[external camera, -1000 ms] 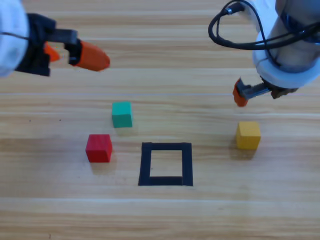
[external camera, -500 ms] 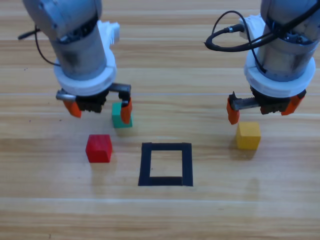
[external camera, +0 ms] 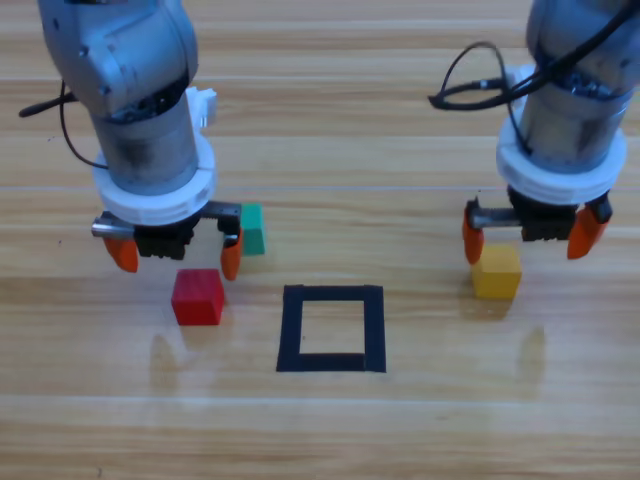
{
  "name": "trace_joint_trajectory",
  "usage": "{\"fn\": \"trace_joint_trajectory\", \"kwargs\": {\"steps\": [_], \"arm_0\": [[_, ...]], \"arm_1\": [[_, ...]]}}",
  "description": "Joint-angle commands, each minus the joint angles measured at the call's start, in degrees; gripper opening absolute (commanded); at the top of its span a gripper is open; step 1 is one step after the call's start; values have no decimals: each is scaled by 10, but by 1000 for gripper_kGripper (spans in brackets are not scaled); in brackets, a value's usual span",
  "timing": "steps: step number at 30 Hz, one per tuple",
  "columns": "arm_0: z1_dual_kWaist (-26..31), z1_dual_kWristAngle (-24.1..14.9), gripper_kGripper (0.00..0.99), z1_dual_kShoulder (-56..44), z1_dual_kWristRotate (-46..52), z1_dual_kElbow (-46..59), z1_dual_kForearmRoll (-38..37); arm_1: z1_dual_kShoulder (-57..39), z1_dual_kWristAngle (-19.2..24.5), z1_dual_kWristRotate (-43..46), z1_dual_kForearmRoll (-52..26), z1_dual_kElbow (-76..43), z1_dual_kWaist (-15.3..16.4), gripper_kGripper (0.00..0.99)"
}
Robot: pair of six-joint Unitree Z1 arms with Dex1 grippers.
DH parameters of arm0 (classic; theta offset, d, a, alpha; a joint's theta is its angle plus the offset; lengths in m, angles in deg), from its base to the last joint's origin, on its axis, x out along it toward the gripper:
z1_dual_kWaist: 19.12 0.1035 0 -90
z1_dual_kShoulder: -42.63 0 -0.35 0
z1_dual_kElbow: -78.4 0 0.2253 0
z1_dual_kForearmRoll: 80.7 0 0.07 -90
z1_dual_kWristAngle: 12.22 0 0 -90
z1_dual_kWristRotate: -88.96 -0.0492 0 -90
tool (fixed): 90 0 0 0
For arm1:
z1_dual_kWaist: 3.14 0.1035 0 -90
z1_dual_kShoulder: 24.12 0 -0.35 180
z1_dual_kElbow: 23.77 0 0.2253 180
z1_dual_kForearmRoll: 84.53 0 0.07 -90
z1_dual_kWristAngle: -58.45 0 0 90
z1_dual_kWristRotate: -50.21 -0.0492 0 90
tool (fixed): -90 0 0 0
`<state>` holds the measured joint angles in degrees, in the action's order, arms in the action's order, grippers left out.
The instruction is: Stack the blocks in the rectangular block: red at the bottom, yellow in the middle, green on top
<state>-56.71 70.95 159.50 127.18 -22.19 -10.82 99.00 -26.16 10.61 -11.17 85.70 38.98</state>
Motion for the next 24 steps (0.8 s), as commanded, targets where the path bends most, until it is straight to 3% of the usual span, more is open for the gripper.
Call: {"fn": "trace_joint_trajectory", "kwargs": {"steps": [1, 7, 18, 21, 23, 24], "arm_0": [[13, 6, 971, 21, -2, 42, -36], [13, 12, 943, 14, -3, 68, -64], [13, 23, 904, 11, -3, 122, -132], [13, 24, 876, 6, -3, 127, -143], [13, 28, 848, 3, -3, 130, -150], [13, 30, 845, 2, -3, 130, -152]], "arm_1": [[64, -36, 0, -37, -8, -24, 989], [90, -42, 6, -45, -2, -27, 969], [103, -50, 22, -52, 0, -33, 795], [101, -53, 33, -54, 0, -33, 512], [98, -53, 44, -58, 0, -33, 179], [97, -53, 48, -59, 0, -33, 137]]}}
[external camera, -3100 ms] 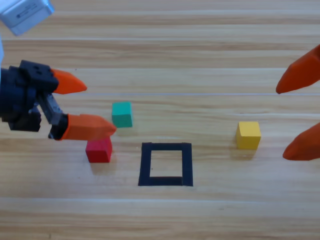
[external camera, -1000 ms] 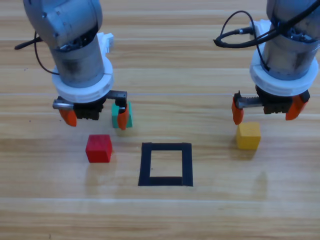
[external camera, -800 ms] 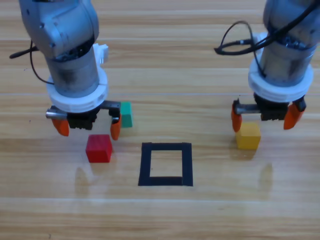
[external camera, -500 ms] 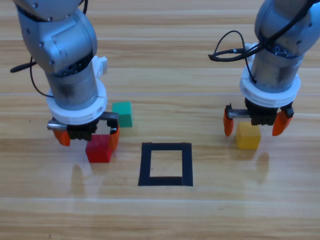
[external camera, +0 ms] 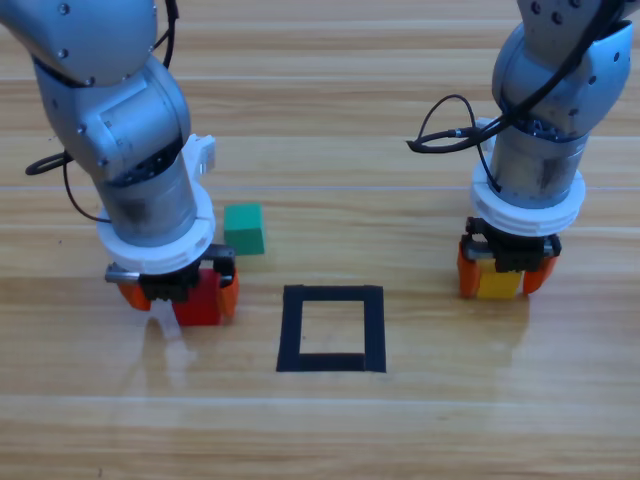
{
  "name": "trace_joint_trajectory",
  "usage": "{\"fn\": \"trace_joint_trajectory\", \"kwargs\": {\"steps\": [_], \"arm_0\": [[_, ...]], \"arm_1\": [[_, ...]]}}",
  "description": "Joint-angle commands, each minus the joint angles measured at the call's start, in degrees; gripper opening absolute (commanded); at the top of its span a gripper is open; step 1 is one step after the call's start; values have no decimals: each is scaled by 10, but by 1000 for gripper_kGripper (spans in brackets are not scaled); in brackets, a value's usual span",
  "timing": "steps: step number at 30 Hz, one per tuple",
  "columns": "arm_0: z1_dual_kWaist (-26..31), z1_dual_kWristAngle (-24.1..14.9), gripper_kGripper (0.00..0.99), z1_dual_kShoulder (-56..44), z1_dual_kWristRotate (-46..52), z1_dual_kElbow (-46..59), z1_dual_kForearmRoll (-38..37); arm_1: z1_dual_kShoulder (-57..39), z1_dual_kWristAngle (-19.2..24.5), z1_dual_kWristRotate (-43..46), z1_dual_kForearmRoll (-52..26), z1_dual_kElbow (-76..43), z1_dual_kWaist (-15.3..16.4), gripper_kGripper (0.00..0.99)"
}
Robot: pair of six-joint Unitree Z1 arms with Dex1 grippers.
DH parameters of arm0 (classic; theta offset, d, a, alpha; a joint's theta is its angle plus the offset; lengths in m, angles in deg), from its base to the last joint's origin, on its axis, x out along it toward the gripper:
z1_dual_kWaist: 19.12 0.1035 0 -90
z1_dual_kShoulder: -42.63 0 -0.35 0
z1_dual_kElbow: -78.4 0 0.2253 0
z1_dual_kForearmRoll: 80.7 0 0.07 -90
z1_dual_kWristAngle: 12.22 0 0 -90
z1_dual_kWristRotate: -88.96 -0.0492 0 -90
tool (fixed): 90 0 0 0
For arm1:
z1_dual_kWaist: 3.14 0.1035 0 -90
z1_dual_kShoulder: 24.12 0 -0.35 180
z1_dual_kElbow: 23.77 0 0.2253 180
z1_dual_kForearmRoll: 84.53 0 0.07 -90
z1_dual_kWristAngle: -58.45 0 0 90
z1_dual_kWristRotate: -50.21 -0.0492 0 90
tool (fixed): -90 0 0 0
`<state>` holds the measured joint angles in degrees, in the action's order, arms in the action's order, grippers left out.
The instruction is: Stack the blocks in the rectangular block: red at the bottom, yellow in the middle, green on top
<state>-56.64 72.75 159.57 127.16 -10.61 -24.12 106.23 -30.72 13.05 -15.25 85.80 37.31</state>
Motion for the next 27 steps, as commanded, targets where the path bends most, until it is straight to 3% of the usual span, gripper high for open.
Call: {"fn": "trace_joint_trajectory", "kwargs": {"steps": [1, 3, 13, 16, 21, 23, 27], "arm_0": [[12, 13, 845, 1, -2, 14, -22], [12, 13, 821, 0, 0, 14, -26], [13, 4, 759, 0, 21, 28, -46], [20, -5, 603, -3, 27, 33, -47], [26, -21, 204, -17, 28, 42, -47], [27, -23, 104, -22, 26, 43, -47], [26, -23, 98, -32, 22, 32, -45]], "arm_1": [[24, -6, 26, -18, -1, -16, 133], [20, -1, 28, -18, -3, -16, 0], [-62, 5, 36, 4, -23, -16, 0], [-106, 5, 34, 18, -31, -16, 0], [-174, 4, 28, 22, -57, -16, 0], [-186, 4, 24, 22, -64, -16, 0], [-184, -1, 24, 29, -65, -16, 0]]}}
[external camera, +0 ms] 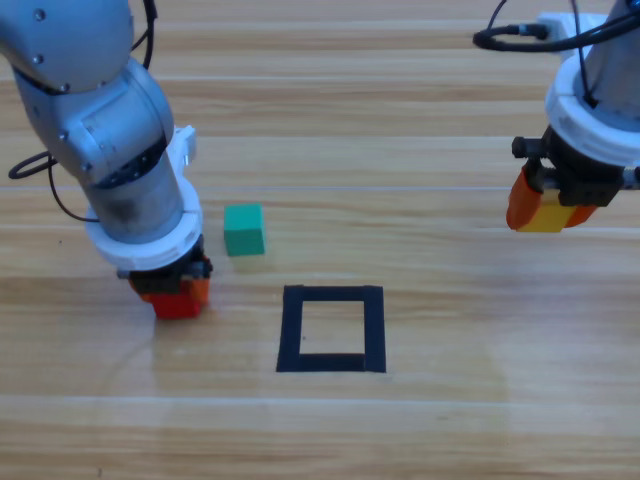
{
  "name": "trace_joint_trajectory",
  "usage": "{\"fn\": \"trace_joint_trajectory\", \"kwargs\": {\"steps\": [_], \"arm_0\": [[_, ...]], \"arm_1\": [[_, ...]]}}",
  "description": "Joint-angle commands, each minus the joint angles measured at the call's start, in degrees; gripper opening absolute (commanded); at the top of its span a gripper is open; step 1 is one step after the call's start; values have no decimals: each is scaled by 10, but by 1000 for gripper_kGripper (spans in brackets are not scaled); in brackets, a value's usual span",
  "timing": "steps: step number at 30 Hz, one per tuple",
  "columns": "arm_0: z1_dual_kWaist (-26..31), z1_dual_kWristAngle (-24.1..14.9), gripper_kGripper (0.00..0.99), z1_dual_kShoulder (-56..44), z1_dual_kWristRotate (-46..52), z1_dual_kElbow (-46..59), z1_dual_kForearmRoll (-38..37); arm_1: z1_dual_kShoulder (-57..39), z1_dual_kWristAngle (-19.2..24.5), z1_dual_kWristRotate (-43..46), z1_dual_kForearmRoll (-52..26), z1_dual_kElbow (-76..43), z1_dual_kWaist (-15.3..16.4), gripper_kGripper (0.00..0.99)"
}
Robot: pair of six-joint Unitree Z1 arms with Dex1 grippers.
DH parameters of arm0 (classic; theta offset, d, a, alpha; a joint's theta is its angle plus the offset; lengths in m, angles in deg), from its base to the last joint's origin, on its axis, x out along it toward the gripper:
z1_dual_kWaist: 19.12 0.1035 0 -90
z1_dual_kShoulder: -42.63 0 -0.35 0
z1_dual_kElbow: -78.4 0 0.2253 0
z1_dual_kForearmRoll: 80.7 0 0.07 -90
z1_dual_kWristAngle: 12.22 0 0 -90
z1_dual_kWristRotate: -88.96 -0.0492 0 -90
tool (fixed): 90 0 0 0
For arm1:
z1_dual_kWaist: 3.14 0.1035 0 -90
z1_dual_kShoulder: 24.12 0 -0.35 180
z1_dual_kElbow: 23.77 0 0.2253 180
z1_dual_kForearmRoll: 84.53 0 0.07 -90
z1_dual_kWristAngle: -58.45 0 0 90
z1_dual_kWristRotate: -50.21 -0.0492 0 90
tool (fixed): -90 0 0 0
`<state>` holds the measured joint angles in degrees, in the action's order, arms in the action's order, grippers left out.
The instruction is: Stack the blocks in the rectangular block: red at the bottom, yellow in the middle, green on top
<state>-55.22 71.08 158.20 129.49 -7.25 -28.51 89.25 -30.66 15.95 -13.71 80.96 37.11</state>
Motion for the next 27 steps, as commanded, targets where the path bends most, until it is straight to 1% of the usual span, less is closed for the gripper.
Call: {"fn": "trace_joint_trajectory", "kwargs": {"steps": [1, 5, 9, 17, 23, 27], "arm_0": [[12, -6, 98, -18, -1, -10, 4], [-15, -5, 91, 5, 0, -74, 59], [-48, -3, 34, 63, 10, -165, 137], [-99, 32, 35, 119, 10, -242, 178], [-124, 34, 35, 143, 28, -292, 215], [-130, 43, 35, 152, 36, -305, 225]], "arm_1": [[-10, -2, -5, 15, -17, -14, 0], [8, -5, -2, 16, -15, -14, 0], [14, -1, -1, 16, -14, -14, 0], [13, -5, -3, 17, -14, -14, 0], [14, -2, -2, 17, -13, -14, 0], [17, 0, -1, 17, -11, -14, 0]]}}
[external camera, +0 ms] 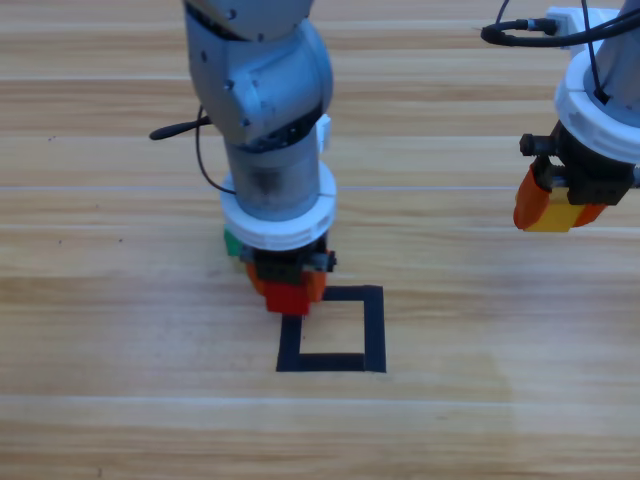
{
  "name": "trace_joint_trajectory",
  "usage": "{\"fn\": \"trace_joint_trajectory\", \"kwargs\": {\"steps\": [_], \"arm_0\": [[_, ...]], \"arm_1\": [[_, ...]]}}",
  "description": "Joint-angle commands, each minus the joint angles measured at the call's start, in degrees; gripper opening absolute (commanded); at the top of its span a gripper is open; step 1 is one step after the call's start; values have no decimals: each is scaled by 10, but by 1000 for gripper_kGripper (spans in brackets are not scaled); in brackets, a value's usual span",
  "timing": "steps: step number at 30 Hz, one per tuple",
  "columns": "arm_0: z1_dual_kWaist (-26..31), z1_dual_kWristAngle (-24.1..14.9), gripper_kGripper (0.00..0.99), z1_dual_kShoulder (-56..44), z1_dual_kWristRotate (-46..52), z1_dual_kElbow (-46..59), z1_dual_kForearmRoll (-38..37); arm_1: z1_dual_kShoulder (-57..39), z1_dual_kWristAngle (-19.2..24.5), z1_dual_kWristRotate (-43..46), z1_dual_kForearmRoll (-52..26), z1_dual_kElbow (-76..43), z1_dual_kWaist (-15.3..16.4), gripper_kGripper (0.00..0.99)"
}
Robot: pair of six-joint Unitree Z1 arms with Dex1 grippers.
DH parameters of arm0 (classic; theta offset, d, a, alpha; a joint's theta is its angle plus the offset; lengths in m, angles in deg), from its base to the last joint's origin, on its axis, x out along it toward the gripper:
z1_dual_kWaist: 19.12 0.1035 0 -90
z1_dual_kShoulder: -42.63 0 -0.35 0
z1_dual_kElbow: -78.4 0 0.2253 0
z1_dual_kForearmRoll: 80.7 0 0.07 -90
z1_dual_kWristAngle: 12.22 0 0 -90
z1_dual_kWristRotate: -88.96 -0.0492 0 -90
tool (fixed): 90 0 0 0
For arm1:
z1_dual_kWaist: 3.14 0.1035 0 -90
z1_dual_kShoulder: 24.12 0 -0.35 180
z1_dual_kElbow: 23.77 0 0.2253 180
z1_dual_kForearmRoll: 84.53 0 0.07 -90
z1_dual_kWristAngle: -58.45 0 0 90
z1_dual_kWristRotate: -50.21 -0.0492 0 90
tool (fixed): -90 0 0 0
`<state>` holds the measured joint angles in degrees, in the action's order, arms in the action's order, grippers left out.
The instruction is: Stack the blocks in the rectangular block: red at the bottom, yellow in the middle, green on top
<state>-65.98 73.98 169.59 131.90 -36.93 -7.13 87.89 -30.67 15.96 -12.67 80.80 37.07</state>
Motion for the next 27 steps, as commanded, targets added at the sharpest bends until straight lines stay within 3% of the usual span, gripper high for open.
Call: {"fn": "trace_joint_trajectory", "kwargs": {"steps": [1, 16, 27], "arm_0": [[-24, 18, 35, 39, 14, -7, 11], [-26, 59, 38, 65, 60, -32, 10], [-41, 57, 40, 72, 91, -51, 10]], "arm_1": [[30, 0, -1, 6, -10, -14, 0], [35, 1, -1, 6, -8, -14, 0], [35, 1, -1, 6, -8, -14, 0]]}}
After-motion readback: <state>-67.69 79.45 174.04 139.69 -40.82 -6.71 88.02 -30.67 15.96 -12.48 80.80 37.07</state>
